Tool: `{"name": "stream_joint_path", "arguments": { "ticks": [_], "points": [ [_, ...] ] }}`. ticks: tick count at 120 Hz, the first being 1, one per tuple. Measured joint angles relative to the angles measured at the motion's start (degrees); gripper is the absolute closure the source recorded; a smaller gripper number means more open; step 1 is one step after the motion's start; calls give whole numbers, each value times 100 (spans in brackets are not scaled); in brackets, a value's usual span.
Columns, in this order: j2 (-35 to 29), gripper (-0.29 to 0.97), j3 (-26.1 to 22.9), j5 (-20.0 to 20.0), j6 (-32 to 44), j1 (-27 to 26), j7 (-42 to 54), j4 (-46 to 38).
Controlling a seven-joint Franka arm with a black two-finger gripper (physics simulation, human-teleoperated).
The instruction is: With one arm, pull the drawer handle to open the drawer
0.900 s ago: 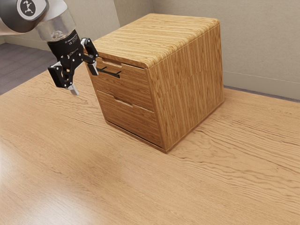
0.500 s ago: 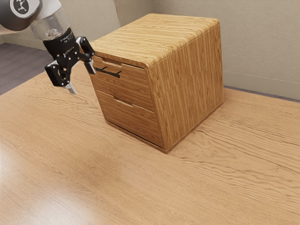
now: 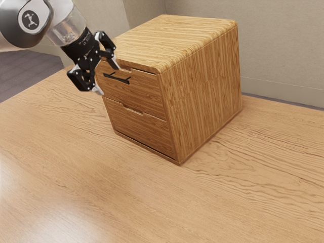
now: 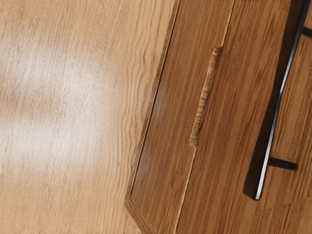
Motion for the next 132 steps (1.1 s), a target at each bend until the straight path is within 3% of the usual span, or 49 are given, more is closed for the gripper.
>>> {"name": "stream_joint_path", "arguments": {
  "ticks": [40,66,132],
  "points": [
    [-465,10,383,-160,1395,126,182,-925],
    [-611,13,412,-159,2154,-123,503,-1720],
    [-500,20,542,-215,3215,-95,1386,-1860]
  ]
}}
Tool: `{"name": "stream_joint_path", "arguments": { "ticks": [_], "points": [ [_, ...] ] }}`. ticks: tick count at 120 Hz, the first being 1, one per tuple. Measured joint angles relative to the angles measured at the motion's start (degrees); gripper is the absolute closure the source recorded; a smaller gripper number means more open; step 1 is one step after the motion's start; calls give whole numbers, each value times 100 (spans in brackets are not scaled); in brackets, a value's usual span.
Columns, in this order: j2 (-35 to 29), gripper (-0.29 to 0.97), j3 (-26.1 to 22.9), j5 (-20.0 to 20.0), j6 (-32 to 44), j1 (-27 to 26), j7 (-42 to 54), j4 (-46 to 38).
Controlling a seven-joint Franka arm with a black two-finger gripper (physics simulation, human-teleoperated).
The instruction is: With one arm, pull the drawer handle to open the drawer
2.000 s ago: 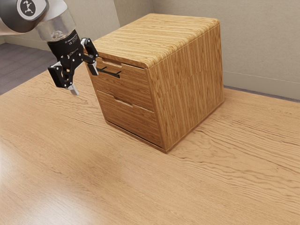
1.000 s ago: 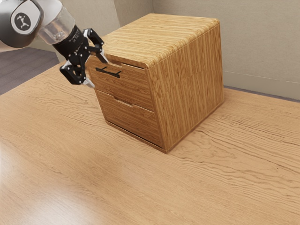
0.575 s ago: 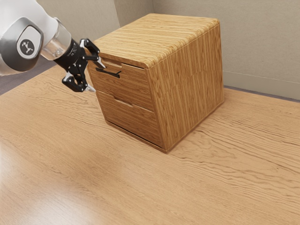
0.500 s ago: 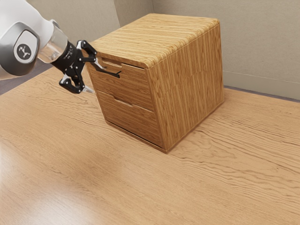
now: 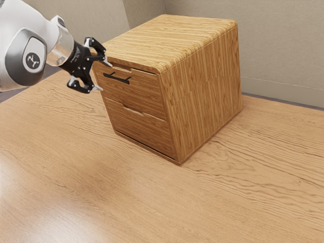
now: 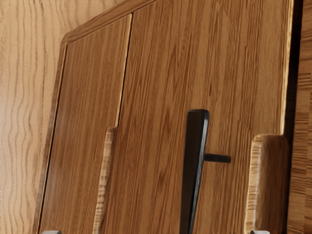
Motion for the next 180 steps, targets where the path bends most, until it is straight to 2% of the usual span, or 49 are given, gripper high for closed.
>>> {"name": "stream_joint_path", "arguments": {
  "ticks": [131,180],
  "points": [
    [206,43,-13,46,147,-55,618,-120],
    [111,64,17,51,-48,-64,816,-126]
  ]
}}
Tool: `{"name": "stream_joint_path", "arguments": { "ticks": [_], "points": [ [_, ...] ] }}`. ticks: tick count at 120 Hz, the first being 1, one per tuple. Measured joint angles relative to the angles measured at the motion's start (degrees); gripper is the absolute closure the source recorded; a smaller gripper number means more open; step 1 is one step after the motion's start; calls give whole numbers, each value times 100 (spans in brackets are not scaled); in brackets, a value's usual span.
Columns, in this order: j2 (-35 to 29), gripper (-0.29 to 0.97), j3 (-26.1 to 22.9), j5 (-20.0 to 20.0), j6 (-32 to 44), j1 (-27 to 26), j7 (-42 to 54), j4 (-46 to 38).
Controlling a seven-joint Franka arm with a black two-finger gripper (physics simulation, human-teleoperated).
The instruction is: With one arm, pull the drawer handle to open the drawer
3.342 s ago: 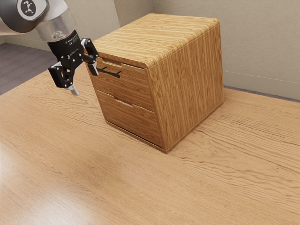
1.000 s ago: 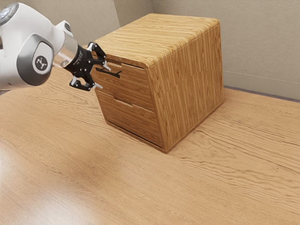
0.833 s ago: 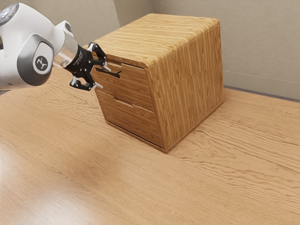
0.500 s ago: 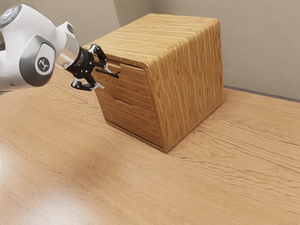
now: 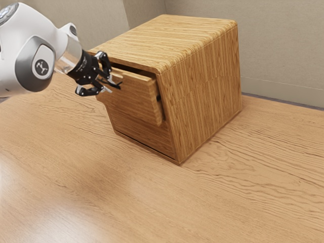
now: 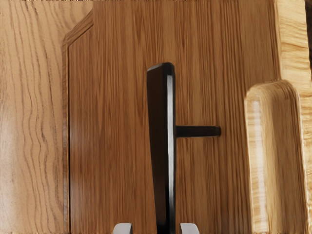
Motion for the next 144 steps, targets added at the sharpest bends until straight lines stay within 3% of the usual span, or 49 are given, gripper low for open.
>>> {"name": "stream_joint_path", "arguments": {
  "ticks": [81,104,144],
  "points": [
    [-827,73,177,97,-317,-27,215,-676],
    [-1200,78,282,253,-328,-126,245,-958],
    [-1793,76,586,556,-360,-209,250,-1398]
  ]
}}
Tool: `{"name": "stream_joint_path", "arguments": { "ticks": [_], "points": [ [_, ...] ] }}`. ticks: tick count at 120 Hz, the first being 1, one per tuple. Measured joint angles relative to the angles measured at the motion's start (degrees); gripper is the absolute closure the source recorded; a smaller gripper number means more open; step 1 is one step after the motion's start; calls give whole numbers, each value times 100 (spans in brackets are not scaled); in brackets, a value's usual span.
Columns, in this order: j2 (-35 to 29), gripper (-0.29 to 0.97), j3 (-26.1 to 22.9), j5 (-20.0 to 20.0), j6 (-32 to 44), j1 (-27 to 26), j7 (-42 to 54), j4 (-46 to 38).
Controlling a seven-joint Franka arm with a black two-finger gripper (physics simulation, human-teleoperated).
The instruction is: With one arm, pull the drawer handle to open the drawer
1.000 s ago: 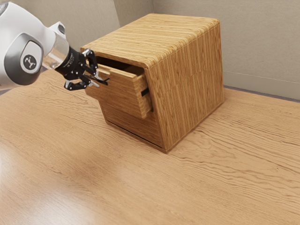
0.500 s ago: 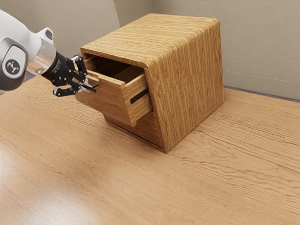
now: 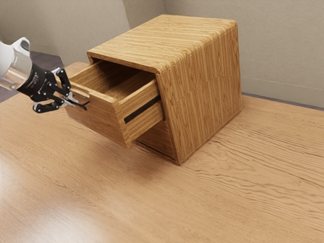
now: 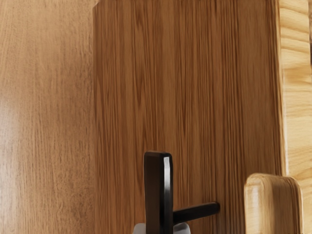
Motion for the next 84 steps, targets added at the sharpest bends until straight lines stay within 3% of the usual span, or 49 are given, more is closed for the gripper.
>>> {"name": "stream_joint_path", "arguments": {
  "ticks": [27,59,69,84],
  "points": [
    [-214,76,32,108,-2,-121,-5,-162],
    [-970,73,87,406,-105,-223,-23,-482],
    [-1235,56,99,697,-278,-135,-53,-376],
    [-1486,31,74,1067,-1139,201,-96,692]
  ]
}}
